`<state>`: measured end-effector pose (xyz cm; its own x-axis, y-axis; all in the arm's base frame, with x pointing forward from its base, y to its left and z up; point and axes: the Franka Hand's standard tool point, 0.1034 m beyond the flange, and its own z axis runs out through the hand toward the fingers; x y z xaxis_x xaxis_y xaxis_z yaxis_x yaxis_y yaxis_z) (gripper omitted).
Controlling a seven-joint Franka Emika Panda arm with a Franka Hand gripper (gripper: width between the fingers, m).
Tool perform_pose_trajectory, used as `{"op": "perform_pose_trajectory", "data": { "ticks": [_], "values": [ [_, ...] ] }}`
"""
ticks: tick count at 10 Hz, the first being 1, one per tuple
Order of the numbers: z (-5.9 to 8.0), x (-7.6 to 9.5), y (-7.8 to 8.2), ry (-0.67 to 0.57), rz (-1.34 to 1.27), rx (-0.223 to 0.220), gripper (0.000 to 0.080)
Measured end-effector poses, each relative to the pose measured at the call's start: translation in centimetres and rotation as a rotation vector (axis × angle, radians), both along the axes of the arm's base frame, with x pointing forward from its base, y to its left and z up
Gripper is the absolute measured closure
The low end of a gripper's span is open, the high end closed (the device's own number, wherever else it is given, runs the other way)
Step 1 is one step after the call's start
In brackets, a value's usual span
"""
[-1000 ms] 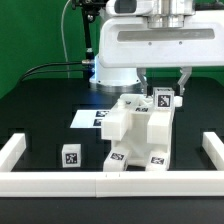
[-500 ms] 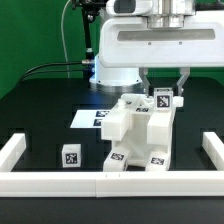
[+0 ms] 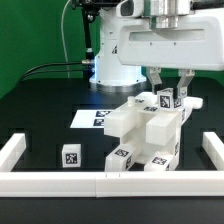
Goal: Assemble chair
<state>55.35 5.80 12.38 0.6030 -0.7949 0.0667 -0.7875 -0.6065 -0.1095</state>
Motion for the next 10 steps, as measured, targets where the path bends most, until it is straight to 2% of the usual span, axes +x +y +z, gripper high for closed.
{"op": "perform_pose_trajectory", "data": {
  "ticks": [4,6,8,9,10],
  "values": [
    [0.0,0.0,0.0,0.008,-0.243,0.054,0.0518],
    [0.0,0.0,0.0,0.006,-0.172,0.042,0.0516],
    [0.4,0.5,-0.3,-0.004,0.002,0.023,0.0200],
    [0.6,1.0,-0.3,-0.007,0.135,0.007,0.0164],
    [0.7,1.1,-0.2,-0.003,0.260,-0.014,0.0164]
  ]
}}
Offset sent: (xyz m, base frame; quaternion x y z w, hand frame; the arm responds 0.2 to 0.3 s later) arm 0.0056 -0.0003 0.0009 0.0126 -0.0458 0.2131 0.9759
